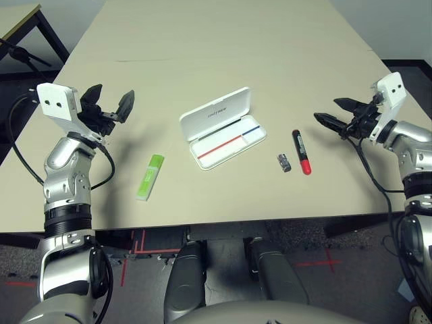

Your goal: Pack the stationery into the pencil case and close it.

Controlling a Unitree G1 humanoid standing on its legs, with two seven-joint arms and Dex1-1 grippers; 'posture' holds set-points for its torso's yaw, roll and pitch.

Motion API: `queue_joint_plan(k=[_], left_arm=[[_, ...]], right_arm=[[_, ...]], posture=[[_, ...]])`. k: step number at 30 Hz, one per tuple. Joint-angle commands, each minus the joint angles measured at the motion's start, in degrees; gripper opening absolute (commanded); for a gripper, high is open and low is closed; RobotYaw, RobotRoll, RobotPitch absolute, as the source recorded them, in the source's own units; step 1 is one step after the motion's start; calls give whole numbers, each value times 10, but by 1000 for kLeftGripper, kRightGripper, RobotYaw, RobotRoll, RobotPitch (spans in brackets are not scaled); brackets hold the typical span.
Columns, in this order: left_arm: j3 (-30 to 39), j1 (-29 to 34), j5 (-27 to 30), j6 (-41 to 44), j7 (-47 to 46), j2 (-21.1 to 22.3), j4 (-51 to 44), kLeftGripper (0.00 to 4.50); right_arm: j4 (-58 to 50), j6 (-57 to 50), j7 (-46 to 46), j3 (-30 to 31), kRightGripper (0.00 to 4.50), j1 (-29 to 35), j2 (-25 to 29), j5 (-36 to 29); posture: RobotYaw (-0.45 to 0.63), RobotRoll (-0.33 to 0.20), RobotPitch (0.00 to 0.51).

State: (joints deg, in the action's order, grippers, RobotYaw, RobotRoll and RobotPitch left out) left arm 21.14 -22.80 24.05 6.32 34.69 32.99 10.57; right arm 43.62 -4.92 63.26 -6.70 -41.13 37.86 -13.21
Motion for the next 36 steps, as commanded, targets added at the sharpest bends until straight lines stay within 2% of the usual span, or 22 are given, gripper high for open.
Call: queue_joint_plan(k=[1,8,12,16,21,25,36], left_arm=[[-27,35,35,68,47,25,-91,4493],[-69,88,94,193,106,72,-241,4493],[-116,103,103,248,128,95,-309,4493],[-178,100,88,290,138,112,-344,4493],[-238,83,61,310,131,105,-338,4493],[-292,65,10,302,120,89,-301,4493],[-382,11,-76,283,132,48,-222,4493]], right_arm=[[-21,-21,52,28,4500,13,18,9],[-37,-44,95,52,4500,12,30,17],[-40,-48,110,61,4500,8,33,25],[-39,-47,118,68,4500,1,37,30],[-32,-42,119,72,4500,-6,38,40],[-33,-41,118,73,4500,-8,36,44],[-44,-41,118,70,4500,1,40,47]], posture=[[46,0,175],[65,0,181],[68,0,178],[67,0,173],[66,0,171],[58,0,168],[26,0,172]])
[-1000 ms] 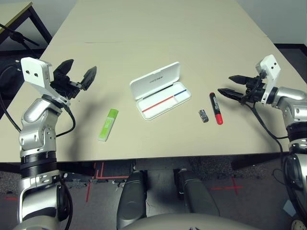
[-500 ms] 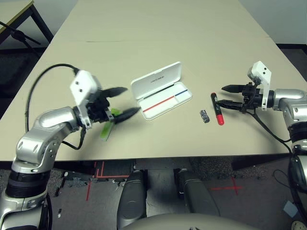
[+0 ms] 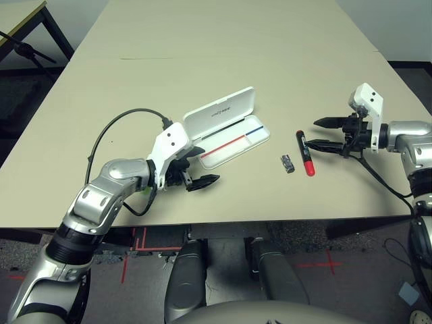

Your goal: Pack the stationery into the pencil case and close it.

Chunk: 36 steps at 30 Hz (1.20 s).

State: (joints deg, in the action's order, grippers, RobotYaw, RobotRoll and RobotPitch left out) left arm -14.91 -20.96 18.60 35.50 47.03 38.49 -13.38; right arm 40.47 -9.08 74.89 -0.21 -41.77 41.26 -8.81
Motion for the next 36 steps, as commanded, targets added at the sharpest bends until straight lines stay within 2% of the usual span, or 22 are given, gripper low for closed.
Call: queue_joint_plan(k=[1,15,18,28,36], left_arm=[[-24,-11,-25,-10,11,-11,21,4493],[-45,-37,-63,-14,34,-36,62,4493],[-52,-42,-69,-12,42,-35,66,3866],[-53,-50,-83,-12,53,-31,72,30],[-43,-60,-93,-50,85,-6,75,30]], right_arm=[[-15,0,2,5,4500,9,7,3],[-50,-12,-15,-7,4500,39,16,-6],[-52,-11,-19,-8,4500,40,15,-6],[-49,-4,-29,-7,4500,41,9,-8],[-49,0,-28,-3,4500,42,4,-8]], posture=[[26,0,172],[-17,0,175],[-19,0,174],[-19,0,174],[-14,0,173]])
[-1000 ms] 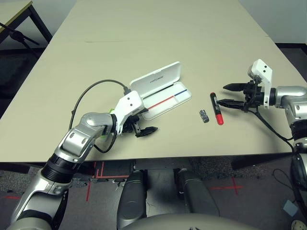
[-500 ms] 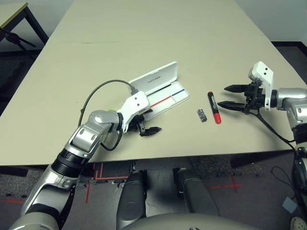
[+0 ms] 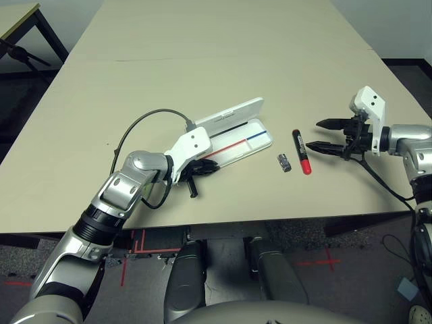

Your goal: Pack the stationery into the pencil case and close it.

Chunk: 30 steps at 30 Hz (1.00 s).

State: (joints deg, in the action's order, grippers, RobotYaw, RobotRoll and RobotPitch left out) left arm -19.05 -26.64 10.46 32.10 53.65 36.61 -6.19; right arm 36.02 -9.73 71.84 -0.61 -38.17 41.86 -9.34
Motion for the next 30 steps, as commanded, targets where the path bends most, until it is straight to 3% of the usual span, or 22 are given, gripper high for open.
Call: queue_joint_plan(k=[1,16,30], left_arm=[[-1,-4,-13,-25,25,19,2,30],[0,20,-17,-143,131,71,-14,30],[-3,31,-28,-165,160,80,8,30]], right_arm=[[-4,6,3,2,4500,6,-2,-3],[4,7,14,11,4500,0,-8,3],[11,15,19,14,4500,-2,-6,10]], posture=[[-14,0,173],[-1,0,177],[-3,0,179]])
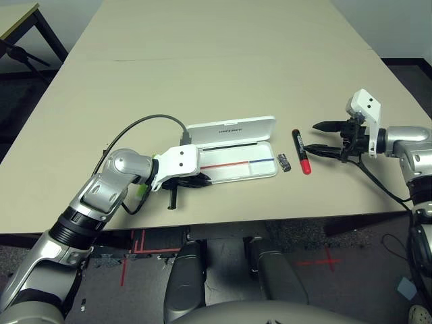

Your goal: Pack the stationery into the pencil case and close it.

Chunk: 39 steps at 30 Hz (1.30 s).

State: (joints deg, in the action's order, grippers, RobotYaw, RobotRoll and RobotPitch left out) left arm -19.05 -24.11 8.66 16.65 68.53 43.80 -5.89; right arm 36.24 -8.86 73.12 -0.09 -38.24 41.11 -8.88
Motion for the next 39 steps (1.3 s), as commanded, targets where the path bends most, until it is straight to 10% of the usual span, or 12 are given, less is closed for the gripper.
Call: queue_joint_plan(k=[1,8,21,31,39], left_arm=[[-3,6,-12,-12,12,9,7,30],[0,6,-22,-12,17,11,7,30],[46,42,17,26,31,50,-72,4479],[134,73,73,51,24,95,-131,4479],[173,68,95,68,16,106,-147,4479]], right_arm=[[9,7,6,9,4500,-2,1,5],[17,14,5,14,4500,-6,-1,8],[48,36,3,24,4500,-21,-12,10],[-35,-36,-11,-17,4500,-10,5,-37],[-290,-397,-220,-78,4500,26,16,-68]], posture=[[-2,0,179],[1,0,179],[29,0,166],[34,0,165],[13,0,185]])
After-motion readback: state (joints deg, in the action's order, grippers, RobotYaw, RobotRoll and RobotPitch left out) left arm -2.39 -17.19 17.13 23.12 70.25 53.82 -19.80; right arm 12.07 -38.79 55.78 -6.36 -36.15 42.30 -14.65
